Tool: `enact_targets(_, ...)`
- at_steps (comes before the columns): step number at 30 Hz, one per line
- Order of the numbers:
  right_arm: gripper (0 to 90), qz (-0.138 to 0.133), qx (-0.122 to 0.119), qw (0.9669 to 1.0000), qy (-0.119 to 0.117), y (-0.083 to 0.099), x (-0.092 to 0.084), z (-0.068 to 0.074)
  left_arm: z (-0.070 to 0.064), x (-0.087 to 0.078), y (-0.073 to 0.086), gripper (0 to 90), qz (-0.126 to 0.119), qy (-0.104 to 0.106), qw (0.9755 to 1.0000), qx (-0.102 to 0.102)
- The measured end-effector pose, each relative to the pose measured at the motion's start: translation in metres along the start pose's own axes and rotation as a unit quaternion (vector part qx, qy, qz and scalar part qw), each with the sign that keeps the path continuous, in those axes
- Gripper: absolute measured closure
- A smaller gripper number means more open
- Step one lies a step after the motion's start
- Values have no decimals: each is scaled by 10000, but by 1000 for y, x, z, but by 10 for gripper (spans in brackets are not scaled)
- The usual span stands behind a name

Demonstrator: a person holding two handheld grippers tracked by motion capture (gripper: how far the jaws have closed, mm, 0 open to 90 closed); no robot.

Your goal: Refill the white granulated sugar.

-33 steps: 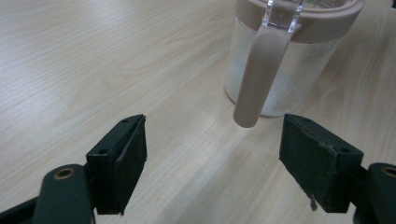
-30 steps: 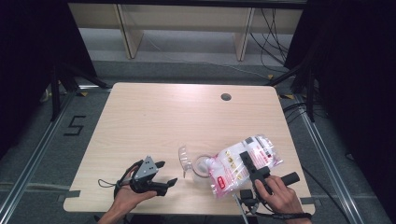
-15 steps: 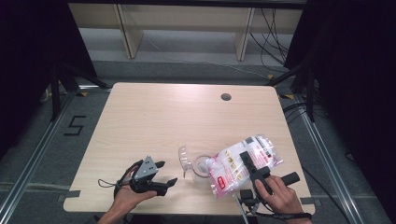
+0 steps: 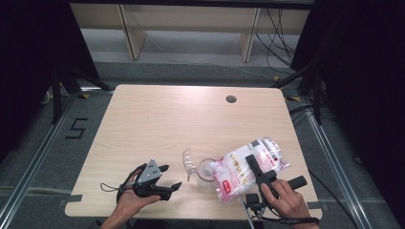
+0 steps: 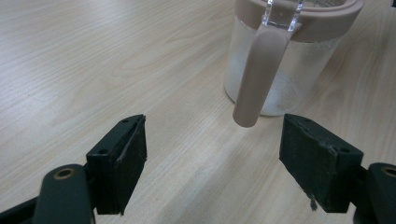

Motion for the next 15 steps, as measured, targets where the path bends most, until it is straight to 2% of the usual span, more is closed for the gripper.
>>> enact_targets(1,696,0,0,10000,0,0,0,0,-1,0,0,230,-13,2,10000,-60)
enact_targets(12,698,2,-19,10000,5,0,0,0,1,0,0,229,-6,-6,10000,-2)
enact_targets(13,698,-1,105,9999,-34,1,0,2,1,0,0,229,-3,-7,10000,1)
enact_targets(15,698,14,-5,10000,-1,1,0,-1,0,0,0,229,-8,-6,10000,-2)
Point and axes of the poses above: each handheld gripper's, and its own axes: x roughly forward along the jaws, y roughly out of its underside, z roughly to its left, the point moved 7 cm from there along x, roughly forward along the jaws, and after that the axes turned 14 degrees about -y, right-handed, at the moved point
